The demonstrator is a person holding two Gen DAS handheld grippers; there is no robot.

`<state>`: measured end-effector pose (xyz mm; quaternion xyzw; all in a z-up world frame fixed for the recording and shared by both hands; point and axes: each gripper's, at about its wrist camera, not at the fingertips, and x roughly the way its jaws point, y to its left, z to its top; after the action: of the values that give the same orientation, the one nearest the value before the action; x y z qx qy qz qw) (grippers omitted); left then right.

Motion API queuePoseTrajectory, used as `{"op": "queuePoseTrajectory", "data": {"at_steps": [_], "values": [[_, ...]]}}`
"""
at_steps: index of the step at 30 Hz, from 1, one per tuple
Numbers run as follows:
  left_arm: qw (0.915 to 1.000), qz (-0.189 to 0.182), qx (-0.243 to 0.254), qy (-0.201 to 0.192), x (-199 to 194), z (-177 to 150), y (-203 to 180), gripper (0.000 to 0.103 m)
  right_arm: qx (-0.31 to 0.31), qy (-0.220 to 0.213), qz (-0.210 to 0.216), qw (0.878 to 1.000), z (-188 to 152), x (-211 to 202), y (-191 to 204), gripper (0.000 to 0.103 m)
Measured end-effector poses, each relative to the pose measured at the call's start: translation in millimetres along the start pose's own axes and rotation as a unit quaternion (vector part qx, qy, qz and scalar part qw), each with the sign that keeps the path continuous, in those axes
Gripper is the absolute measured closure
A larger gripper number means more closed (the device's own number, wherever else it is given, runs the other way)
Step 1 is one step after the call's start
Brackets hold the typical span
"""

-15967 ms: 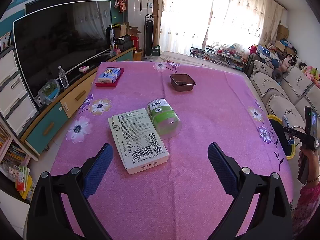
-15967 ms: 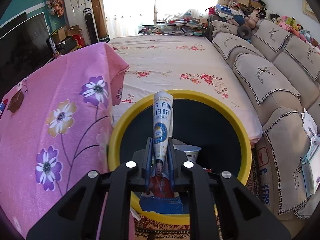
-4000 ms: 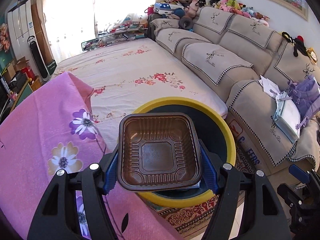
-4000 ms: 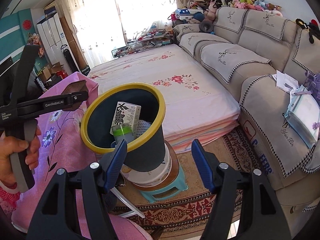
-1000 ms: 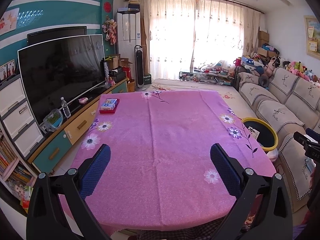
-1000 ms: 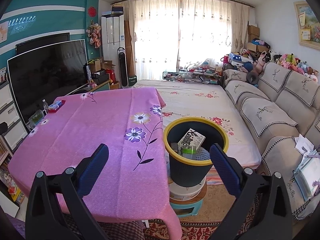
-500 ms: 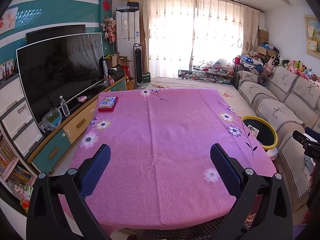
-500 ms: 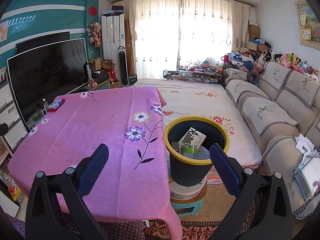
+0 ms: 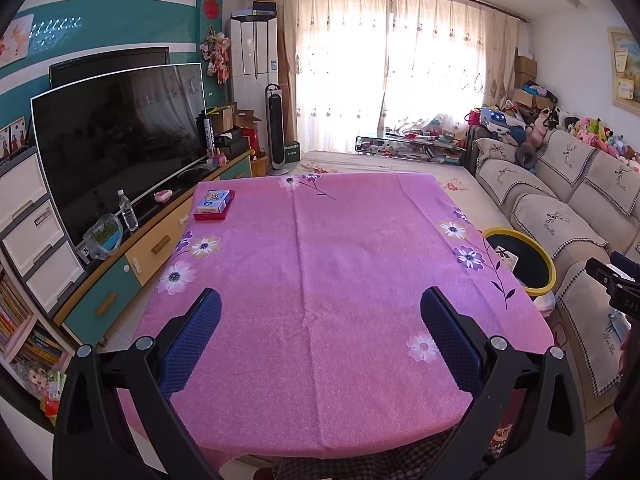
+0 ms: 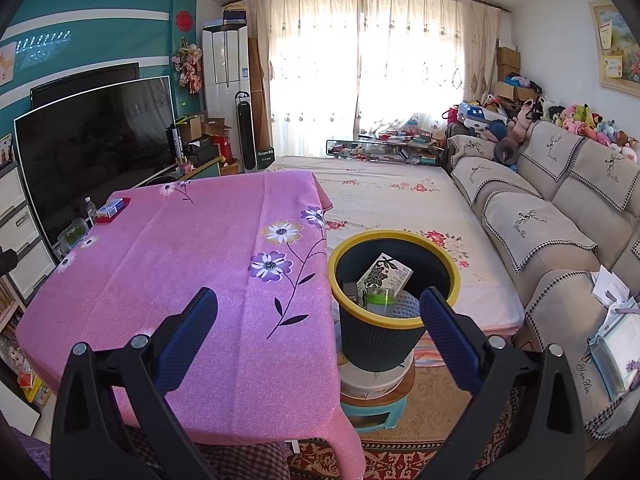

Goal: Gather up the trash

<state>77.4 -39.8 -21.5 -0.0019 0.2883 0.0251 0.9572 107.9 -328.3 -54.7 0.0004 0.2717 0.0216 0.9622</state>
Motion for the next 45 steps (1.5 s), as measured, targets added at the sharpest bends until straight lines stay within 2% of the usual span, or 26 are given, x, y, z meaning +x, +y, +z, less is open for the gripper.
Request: {"op": "queuePoseTrajectory", "data": {"at_steps": [40,45], "values": [[1.0,0.002,0.005,0.008,7.2,1.7,1.0,0.005,0.002,0.006,0.001,1.0,-5.2,6.2,-0.8,0.007],[0.9999,-0.011,-0.002,0.012,9.4,0.7,1.7,0.005,0.002,0.006,0.001,1.0,-5.4,6.4,-0.6,0.007]]}}
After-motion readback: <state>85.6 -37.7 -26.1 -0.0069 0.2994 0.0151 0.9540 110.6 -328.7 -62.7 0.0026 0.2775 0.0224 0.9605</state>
